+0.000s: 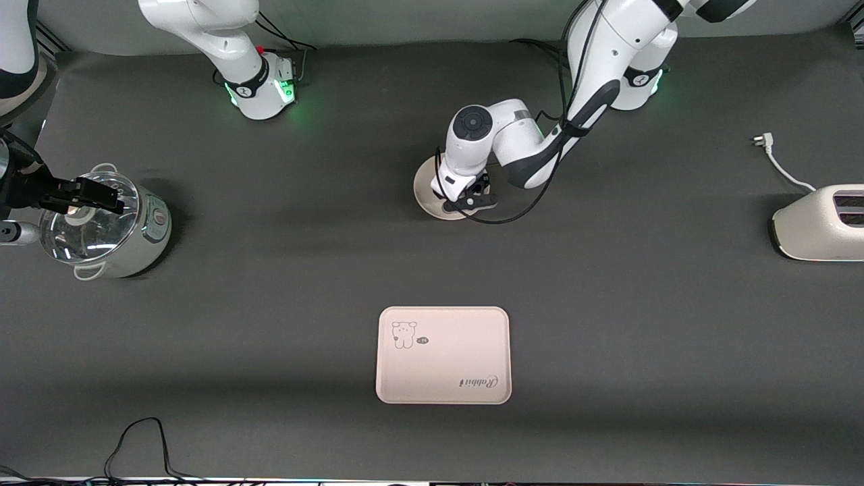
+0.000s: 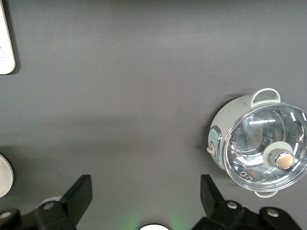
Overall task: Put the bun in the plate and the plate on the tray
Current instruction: 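Lower the bun onto the plate and open the left gripper, then withdraw the left gripper while the right gripper reaches toward the plate, then lower the right gripper to the plate rim and grip it, then lift the plate with the right gripper and carry it over the tray, then lower the plate onto the tray and open the right gripper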
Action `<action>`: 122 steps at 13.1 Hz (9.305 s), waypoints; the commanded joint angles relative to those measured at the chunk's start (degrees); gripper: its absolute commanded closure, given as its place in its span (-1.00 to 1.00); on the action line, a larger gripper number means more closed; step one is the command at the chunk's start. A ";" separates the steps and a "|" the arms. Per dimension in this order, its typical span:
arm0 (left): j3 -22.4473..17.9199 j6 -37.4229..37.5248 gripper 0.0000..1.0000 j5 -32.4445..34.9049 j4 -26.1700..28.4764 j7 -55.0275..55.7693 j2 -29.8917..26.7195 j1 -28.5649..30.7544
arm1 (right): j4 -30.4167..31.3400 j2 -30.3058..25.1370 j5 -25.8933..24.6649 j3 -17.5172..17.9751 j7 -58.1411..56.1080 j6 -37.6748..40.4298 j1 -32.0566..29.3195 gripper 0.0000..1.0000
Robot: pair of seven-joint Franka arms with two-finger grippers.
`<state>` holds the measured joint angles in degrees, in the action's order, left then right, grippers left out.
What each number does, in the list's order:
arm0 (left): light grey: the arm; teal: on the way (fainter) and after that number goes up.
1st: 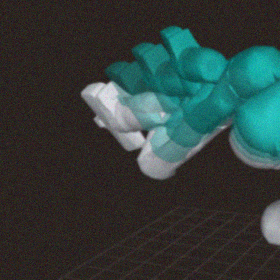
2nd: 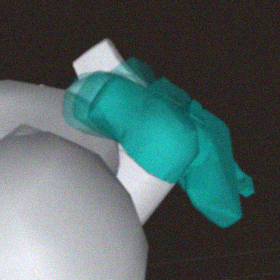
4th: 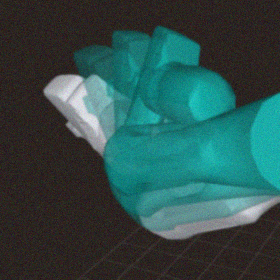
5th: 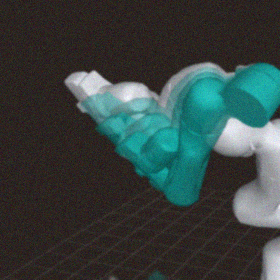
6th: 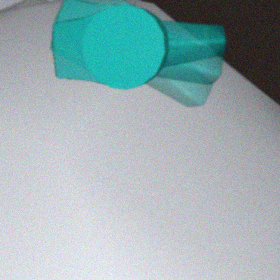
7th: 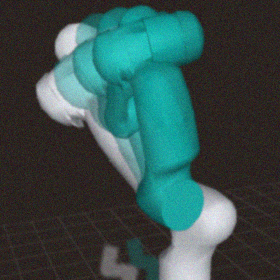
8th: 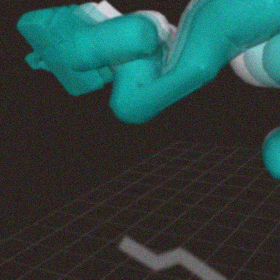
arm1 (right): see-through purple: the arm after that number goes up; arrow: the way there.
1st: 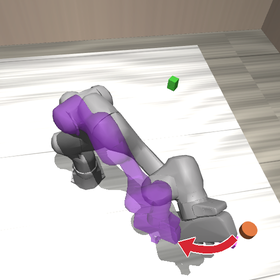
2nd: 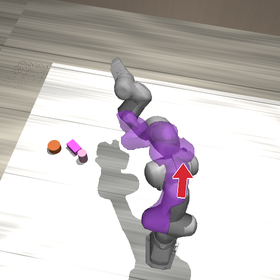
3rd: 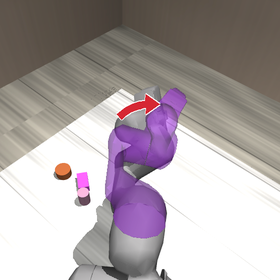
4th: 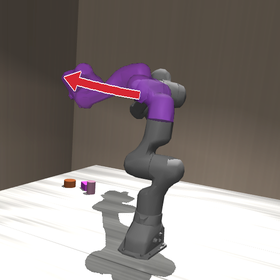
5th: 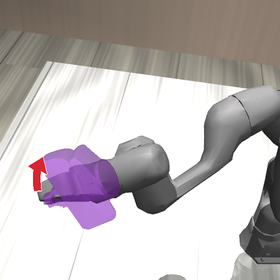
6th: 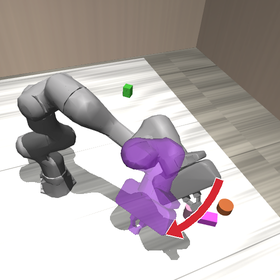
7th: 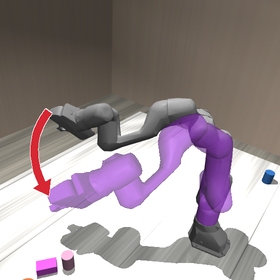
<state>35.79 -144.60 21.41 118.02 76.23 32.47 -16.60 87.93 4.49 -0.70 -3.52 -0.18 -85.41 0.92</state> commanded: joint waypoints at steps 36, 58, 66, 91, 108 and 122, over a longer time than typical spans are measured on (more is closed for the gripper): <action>20.74 58.28 -1.00 -4.88 -32.31 -64.79 -12.25 69.96 | 23.30 -8.26 16.08 0.53 36.39 -25.12 44.26 -1.00; -35.96 49.59 -1.00 -22.99 -14.30 -76.06 -37.30 20.29 | 47.86 18.37 16.43 4.39 39.46 -88.09 51.91 -1.00; -32.54 47.57 -1.00 -23.35 -14.57 -73.33 -36.16 20.38 | 47.95 18.19 17.48 6.24 40.87 -85.03 51.20 -1.00; -32.89 47.04 -1.00 -22.82 -15.36 -73.95 -35.45 20.73 | 47.24 5.81 17.48 6.33 37.00 -74.38 47.33 1.00; -32.89 47.13 -1.00 -22.55 -14.22 -73.33 -35.28 20.99 | -3.59 36.61 17.57 5.71 32.70 -62.18 31.70 1.00; -32.98 46.52 -1.00 -21.85 -13.87 -73.95 -33.34 21.96 | -23.86 56.42 17.40 5.45 33.05 -57.50 28.62 1.00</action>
<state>2.66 -97.40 -0.96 103.80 2.24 -0.56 5.16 66.55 59.40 15.56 1.90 34.06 -142.87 29.79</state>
